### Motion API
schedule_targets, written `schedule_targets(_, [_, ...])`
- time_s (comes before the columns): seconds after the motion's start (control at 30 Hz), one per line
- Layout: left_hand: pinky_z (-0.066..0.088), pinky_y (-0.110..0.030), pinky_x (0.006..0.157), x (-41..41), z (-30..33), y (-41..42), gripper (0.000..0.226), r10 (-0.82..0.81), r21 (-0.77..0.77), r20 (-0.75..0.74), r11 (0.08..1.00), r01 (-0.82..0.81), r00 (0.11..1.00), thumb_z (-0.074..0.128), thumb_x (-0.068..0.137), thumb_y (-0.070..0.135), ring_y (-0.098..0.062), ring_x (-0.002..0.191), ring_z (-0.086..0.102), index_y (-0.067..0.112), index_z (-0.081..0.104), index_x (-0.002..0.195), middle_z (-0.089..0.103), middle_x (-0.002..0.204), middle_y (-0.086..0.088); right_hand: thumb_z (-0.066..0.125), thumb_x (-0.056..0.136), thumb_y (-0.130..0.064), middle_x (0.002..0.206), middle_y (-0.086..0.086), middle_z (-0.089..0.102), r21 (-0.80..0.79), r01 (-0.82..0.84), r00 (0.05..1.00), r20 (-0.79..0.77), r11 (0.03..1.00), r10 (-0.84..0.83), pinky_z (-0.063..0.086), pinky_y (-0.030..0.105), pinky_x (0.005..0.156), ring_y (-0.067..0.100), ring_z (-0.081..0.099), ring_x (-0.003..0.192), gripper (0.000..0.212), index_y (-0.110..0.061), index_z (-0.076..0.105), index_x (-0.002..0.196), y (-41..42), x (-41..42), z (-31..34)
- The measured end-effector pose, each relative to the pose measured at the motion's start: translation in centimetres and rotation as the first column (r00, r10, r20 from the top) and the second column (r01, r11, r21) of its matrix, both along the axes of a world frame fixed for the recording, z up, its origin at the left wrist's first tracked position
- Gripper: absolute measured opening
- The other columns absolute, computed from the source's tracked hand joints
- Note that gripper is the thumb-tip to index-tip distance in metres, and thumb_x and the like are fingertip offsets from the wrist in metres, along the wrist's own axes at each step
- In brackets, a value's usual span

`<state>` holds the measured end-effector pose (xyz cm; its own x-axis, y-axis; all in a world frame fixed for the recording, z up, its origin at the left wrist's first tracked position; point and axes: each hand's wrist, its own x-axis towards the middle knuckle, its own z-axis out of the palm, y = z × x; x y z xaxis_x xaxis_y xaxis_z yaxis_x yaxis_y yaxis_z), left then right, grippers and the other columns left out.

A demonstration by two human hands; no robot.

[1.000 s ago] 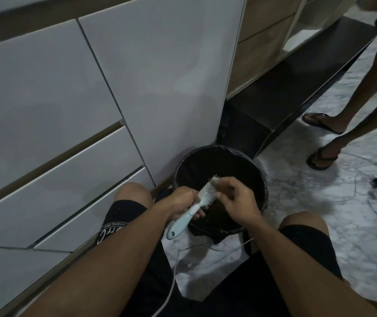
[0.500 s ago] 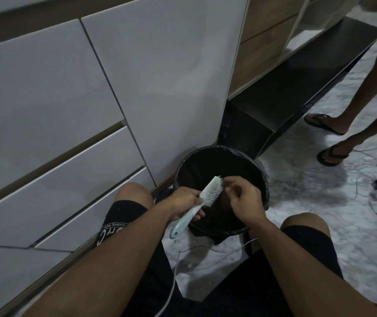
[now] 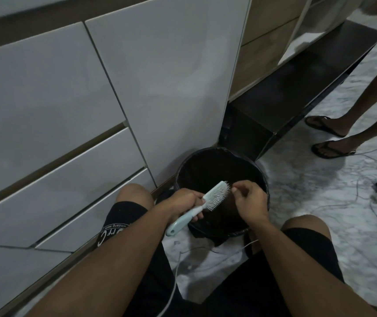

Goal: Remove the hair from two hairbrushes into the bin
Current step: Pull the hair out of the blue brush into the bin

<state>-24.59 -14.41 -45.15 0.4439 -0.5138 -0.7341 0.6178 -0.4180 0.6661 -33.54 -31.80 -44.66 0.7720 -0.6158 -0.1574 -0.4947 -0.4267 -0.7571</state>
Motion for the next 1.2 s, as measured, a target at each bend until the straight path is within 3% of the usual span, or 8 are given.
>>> schedule_targets(0.13, [0.050, -0.023, 0.046, 0.0, 0.1, 0.0, 0.033, -0.052, -0.032, -0.009, 0.998, 0.052, 0.999, 0.050, 0.095, 0.006, -0.012, 0.059, 0.061, 0.009, 0.062, 0.126, 0.070, 0.091, -0.012, 0.076, 0.080, -0.018, 0.086, -0.005, 0.069, 0.144, -0.030, 0.999, 0.028, 0.989, 0.026, 0.048, 0.020, 0.074, 0.008, 0.065, 0.083, 0.013, -0.018, 0.068, 0.090, 0.6, -0.2, 0.2])
schedule_targets(0.33, [0.049, -0.022, 0.044, 0.1, 0.2, 0.0, 0.032, -0.044, -0.055, -0.025, 0.998, 0.043, 0.999, 0.048, 0.096, 0.004, -0.012, 0.056, 0.061, 0.006, 0.061, 0.125, 0.070, 0.089, -0.012, 0.073, 0.078, -0.011, 0.074, -0.004, 0.069, 0.169, 0.158, 0.987, 0.005, 0.973, -0.161, 0.057, 0.044, 0.082, 0.018, 0.067, 0.077, 0.019, -0.026, 0.064, 0.070, -0.9, 0.3, -0.6])
schedule_targets(0.5, [0.048, -0.022, 0.041, 0.3, 0.0, -0.1, 0.032, 0.004, -0.048, -0.017, 0.999, -0.005, 1.000, 0.047, 0.096, 0.003, -0.011, 0.050, 0.060, 0.003, 0.060, 0.126, 0.070, 0.079, -0.011, 0.062, 0.084, -0.005, 0.084, -0.004, 0.066, 0.213, 0.249, 0.964, 0.045, 0.945, -0.264, 0.054, 0.046, 0.091, 0.020, 0.065, 0.087, 0.020, -0.025, 0.062, 0.088, -1.0, 0.1, -0.3])
schedule_targets(0.67, [0.049, -0.023, 0.045, 0.3, 0.2, 0.0, 0.031, -0.045, -0.070, -0.022, 0.997, 0.044, 0.999, 0.051, 0.094, 0.004, -0.013, 0.058, 0.061, 0.011, 0.065, 0.120, 0.072, 0.087, -0.010, 0.066, 0.086, -0.016, 0.102, 0.003, 0.072, 0.227, -0.005, 0.998, -0.063, 0.974, 0.020, 0.053, 0.040, 0.091, 0.021, 0.067, 0.094, 0.032, -0.022, 0.065, 0.118, -0.3, 0.1, -0.5])
schedule_targets(0.77, [0.049, -0.024, 0.046, 0.3, 0.1, 0.2, 0.032, -0.050, -0.065, -0.015, 0.997, 0.049, 0.999, 0.052, 0.093, 0.004, -0.013, 0.060, 0.062, 0.010, 0.065, 0.121, 0.072, 0.090, -0.011, 0.068, 0.086, -0.015, 0.093, 0.002, 0.074, 0.107, 0.051, 0.997, -0.068, 0.993, -0.043, 0.048, 0.028, 0.083, 0.017, 0.065, 0.089, 0.014, -0.015, 0.074, 0.098, -0.3, 0.0, 0.0])
schedule_targets(0.97, [0.048, -0.022, 0.042, 0.5, 0.2, -0.1, 0.036, 0.089, -0.098, 0.016, 0.991, -0.087, 0.996, 0.049, 0.094, 0.002, -0.014, 0.058, 0.061, 0.006, 0.059, 0.129, 0.069, 0.094, -0.015, 0.063, 0.085, -0.021, 0.082, -0.007, 0.070, 0.173, 0.241, 0.970, 0.002, 0.955, -0.245, 0.055, 0.048, 0.087, 0.023, 0.068, 0.088, 0.016, -0.032, 0.065, 0.074, -1.0, 0.1, 0.2])
schedule_targets(1.07, [0.049, -0.022, 0.044, 0.6, 0.3, -0.1, 0.036, 0.076, -0.106, 0.035, 0.992, -0.072, 0.997, 0.053, 0.093, 0.004, -0.016, 0.061, 0.062, 0.006, 0.059, 0.129, 0.069, 0.097, -0.014, 0.066, 0.086, -0.017, 0.092, -0.002, 0.071, 0.231, 0.165, 0.982, 0.057, 0.959, -0.182, 0.055, 0.048, 0.089, 0.020, 0.067, 0.092, 0.014, -0.030, 0.067, 0.089, -1.0, 0.1, -0.2])
schedule_targets(1.2, [0.051, -0.022, 0.048, 0.4, 0.5, -0.1, 0.038, -0.012, -0.129, 0.048, 0.991, 0.019, 0.999, 0.058, 0.089, 0.002, -0.017, 0.064, 0.064, 0.011, 0.061, 0.126, 0.072, 0.100, -0.010, 0.071, 0.083, -0.009, 0.108, -0.005, 0.066, 0.235, -0.026, 0.998, 0.070, 0.972, 0.009, 0.047, 0.028, 0.094, 0.010, 0.060, 0.102, 0.043, -0.023, 0.062, 0.122, -0.4, 0.1, 0.2])
